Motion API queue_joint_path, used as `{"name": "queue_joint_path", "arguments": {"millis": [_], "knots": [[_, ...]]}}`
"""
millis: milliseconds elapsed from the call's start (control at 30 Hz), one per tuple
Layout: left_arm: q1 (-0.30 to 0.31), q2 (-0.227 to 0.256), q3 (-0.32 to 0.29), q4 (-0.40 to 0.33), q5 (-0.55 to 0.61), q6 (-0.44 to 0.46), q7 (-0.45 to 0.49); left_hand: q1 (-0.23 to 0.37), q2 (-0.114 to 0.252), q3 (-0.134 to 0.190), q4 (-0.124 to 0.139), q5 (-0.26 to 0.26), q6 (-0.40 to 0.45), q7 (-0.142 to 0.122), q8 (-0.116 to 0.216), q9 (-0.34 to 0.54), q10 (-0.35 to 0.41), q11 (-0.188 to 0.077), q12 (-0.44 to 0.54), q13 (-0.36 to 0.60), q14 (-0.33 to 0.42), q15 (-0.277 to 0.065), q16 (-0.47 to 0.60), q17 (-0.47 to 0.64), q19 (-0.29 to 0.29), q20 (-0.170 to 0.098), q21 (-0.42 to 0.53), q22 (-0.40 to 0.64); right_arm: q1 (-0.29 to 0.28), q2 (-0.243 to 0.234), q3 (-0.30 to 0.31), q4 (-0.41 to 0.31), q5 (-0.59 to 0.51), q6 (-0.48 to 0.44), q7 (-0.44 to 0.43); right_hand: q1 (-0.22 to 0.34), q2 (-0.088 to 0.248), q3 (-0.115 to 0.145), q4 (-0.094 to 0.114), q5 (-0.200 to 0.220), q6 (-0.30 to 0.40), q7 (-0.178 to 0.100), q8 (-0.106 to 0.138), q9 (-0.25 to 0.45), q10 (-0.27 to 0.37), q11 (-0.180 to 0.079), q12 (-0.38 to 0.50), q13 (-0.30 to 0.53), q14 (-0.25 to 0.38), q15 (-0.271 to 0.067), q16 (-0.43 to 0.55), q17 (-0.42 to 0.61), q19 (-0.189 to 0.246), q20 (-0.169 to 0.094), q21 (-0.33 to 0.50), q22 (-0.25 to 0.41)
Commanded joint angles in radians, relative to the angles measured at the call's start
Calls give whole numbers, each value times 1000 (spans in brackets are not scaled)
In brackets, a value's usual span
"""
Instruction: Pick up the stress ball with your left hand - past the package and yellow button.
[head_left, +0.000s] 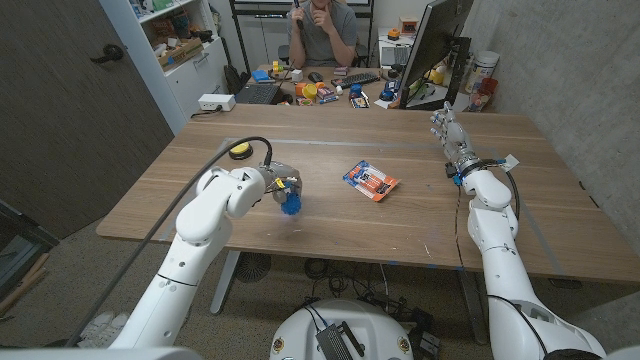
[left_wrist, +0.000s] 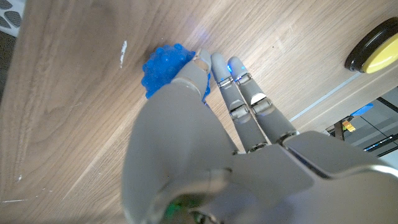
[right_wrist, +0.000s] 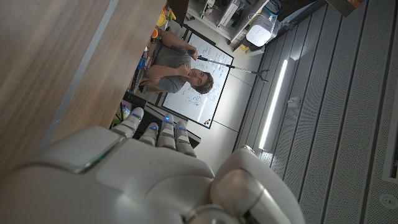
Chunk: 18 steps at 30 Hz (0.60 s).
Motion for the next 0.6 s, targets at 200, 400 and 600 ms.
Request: {"name": "queue_joint_path", "arguments": {"millis": [200, 400, 600], "knots": [[-85, -68, -81, -91, 43, 78, 41, 5, -7, 7, 7, 7, 170, 154, 32, 137, 110, 57, 116, 221, 13, -114, 2, 12, 6, -43, 16, 7, 8, 0, -4, 4, -12, 1, 2, 5, 2, 1, 1, 0, -8, 0, -3, 3, -10, 8, -4, 1, -6, -4, 0, 2, -1, -4, -4, 3], [-169, -105, -98, -115, 12, 99, -14, 6, -9, 10, 8, 8, 173, 154, 33, 135, 112, 57, 113, 224, 16, -114, -2, 18, 3, -41, 21, 10, 7, -1, -8, 0, -18, 2, -1, 4, 2, 1, 1, 0, -10, -1, -4, 3, -12, 6, -4, 1, -7, -4, 0, 2, -1, -4, -6, 3], [-240, -101, -75, -152, 37, 80, -57, 8, -12, 12, 9, 8, 175, 149, 33, 134, 114, 58, 110, 228, 19, -114, -6, 23, -2, -39, 24, 11, 4, -3, -6, -3, -16, -2, -1, 4, 3, 1, 1, 0, -10, 0, -4, 3, -12, 7, -4, 1, -7, -4, 1, 2, -1, -3, -9, 3]]}}
